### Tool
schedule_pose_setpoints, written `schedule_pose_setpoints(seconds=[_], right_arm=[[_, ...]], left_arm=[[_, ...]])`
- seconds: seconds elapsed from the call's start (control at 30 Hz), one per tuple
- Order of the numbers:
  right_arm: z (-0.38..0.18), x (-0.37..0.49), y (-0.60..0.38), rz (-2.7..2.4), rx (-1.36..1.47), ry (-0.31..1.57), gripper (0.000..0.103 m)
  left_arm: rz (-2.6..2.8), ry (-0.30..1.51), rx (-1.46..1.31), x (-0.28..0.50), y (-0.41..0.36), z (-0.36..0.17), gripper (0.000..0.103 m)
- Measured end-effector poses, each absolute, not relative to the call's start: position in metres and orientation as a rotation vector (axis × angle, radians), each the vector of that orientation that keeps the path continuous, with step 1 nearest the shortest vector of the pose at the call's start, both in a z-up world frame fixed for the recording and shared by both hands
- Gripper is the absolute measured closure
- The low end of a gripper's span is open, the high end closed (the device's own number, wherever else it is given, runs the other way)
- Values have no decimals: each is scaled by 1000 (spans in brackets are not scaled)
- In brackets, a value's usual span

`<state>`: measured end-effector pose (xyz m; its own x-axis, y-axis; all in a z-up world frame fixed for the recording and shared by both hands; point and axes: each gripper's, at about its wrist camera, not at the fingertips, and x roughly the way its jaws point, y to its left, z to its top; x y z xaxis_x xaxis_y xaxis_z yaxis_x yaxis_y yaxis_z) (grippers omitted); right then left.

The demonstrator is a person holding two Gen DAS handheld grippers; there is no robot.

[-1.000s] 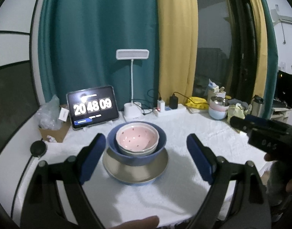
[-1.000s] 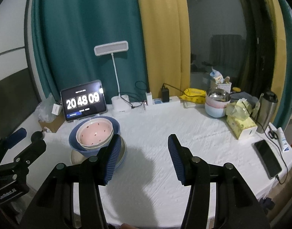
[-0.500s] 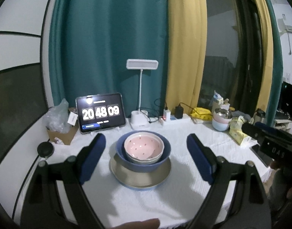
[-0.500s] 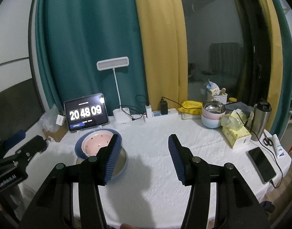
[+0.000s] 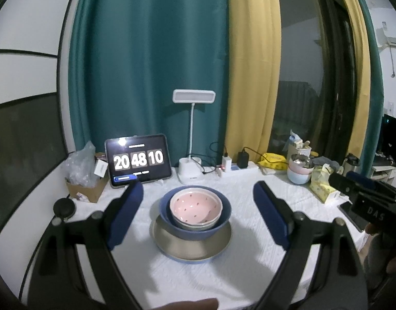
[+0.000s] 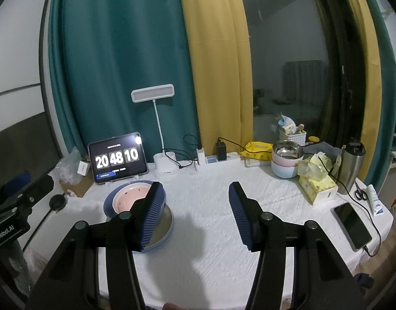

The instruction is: Organize plates and bowls

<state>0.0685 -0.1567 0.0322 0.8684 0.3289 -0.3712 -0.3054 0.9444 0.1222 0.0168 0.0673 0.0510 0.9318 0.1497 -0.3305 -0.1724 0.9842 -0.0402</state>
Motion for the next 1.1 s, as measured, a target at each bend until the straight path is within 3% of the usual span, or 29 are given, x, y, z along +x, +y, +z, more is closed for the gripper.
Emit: schedule_pose_setpoints(seconds=[1.1], right_arm=[[33, 68, -156, 332, 60, 401, 47]], left_arm=[[170, 311, -84, 14, 69, 54, 15]])
